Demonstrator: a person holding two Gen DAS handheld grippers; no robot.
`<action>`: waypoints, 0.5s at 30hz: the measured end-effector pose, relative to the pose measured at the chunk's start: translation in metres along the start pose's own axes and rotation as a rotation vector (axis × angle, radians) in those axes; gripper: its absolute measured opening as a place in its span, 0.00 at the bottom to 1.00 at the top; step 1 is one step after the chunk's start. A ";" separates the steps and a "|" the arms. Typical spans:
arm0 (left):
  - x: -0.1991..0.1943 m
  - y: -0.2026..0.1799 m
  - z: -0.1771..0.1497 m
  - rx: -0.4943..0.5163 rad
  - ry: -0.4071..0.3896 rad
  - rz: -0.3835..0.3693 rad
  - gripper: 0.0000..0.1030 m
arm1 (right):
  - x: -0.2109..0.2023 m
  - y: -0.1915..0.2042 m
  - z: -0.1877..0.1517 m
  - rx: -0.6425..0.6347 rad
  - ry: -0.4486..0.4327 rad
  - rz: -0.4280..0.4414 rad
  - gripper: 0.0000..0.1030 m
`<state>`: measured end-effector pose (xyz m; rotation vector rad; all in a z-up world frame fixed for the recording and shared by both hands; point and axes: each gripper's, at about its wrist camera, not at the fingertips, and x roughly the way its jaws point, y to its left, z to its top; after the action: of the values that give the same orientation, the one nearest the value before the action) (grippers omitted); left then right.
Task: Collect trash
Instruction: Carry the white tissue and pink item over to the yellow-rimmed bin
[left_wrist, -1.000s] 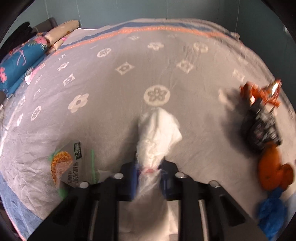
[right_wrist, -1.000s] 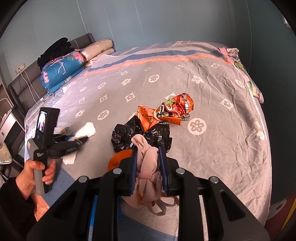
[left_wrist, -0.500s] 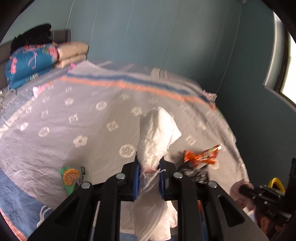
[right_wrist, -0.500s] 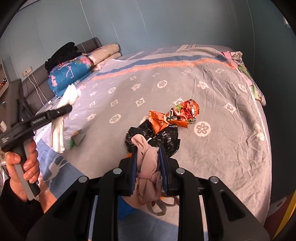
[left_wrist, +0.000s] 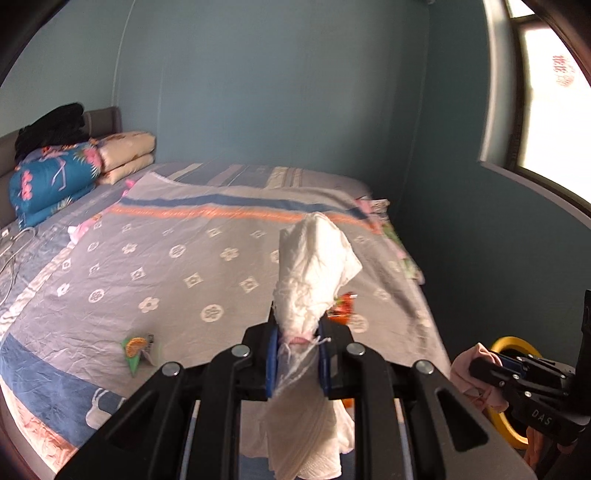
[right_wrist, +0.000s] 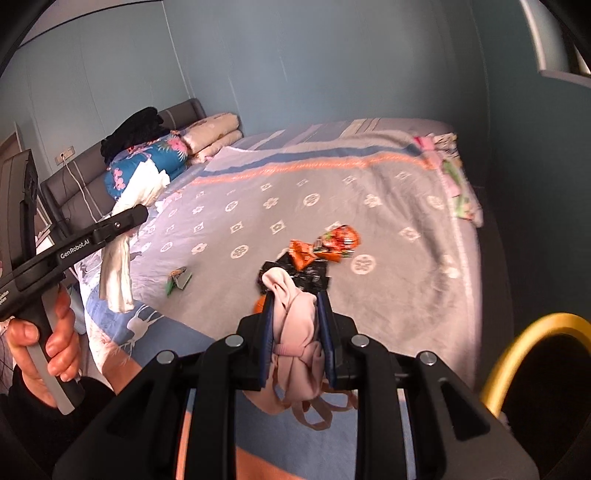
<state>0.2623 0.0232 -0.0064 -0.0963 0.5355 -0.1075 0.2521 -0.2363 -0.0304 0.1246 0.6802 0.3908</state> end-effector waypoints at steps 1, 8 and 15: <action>-0.007 -0.008 -0.001 0.007 -0.007 -0.015 0.16 | -0.009 -0.004 -0.002 0.006 -0.003 -0.002 0.21; -0.041 -0.067 0.002 0.058 -0.059 -0.121 0.16 | -0.079 -0.036 -0.014 0.030 -0.064 -0.059 0.21; -0.050 -0.119 0.001 0.128 -0.077 -0.181 0.16 | -0.131 -0.068 -0.024 0.056 -0.139 -0.119 0.21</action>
<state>0.2107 -0.0883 0.0337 -0.0237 0.4412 -0.3128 0.1655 -0.3501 0.0122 0.1618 0.5589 0.2462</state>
